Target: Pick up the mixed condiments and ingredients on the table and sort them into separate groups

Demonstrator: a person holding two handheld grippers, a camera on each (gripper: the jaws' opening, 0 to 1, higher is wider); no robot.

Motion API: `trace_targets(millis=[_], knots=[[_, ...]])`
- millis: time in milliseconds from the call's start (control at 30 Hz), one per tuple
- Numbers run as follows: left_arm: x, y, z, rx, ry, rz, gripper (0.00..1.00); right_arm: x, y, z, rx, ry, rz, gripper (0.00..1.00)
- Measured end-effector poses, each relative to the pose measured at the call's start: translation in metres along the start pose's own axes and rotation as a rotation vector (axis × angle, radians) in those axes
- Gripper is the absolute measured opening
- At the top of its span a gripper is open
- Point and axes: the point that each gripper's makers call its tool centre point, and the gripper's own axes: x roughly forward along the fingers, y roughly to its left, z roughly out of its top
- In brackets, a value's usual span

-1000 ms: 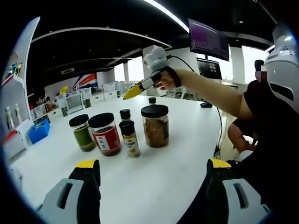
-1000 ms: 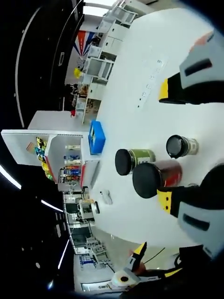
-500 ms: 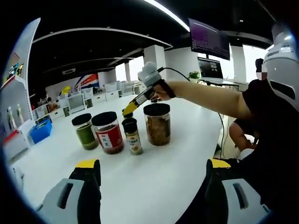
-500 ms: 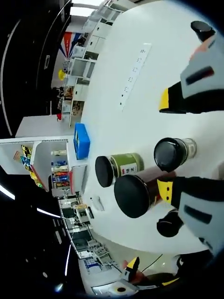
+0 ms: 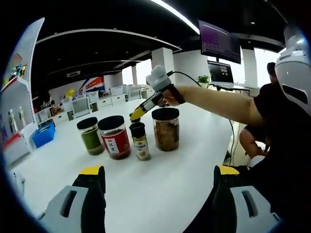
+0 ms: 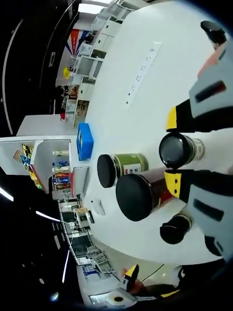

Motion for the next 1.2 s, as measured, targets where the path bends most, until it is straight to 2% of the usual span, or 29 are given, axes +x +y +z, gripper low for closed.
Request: trace_targets(millis=[300,500,733,967,1200], knots=[[-0.001,-0.002,-0.001,-0.003,-0.002,0.0,0.91,-0.007,0.013,-0.004,-0.035,0.009,-0.025,0.26],[-0.001,-0.002,-0.002,-0.003,0.001,0.003,0.91,-0.008,0.013,-0.006,-0.028,0.011,-0.045,0.26],[-0.001,-0.001,0.001,-0.005,-0.011,0.009,0.91,-0.003,0.001,-0.003,-0.028,0.015,-0.055,0.26],[0.0,-0.001,0.0,-0.007,-0.007,0.009,0.91,-0.007,-0.002,-0.003,-0.036,0.022,-0.073,0.25],[0.001,-0.004,0.002,-0.006,-0.01,0.0,0.91,-0.012,-0.013,0.01,-0.035,-0.001,-0.102,0.25]])
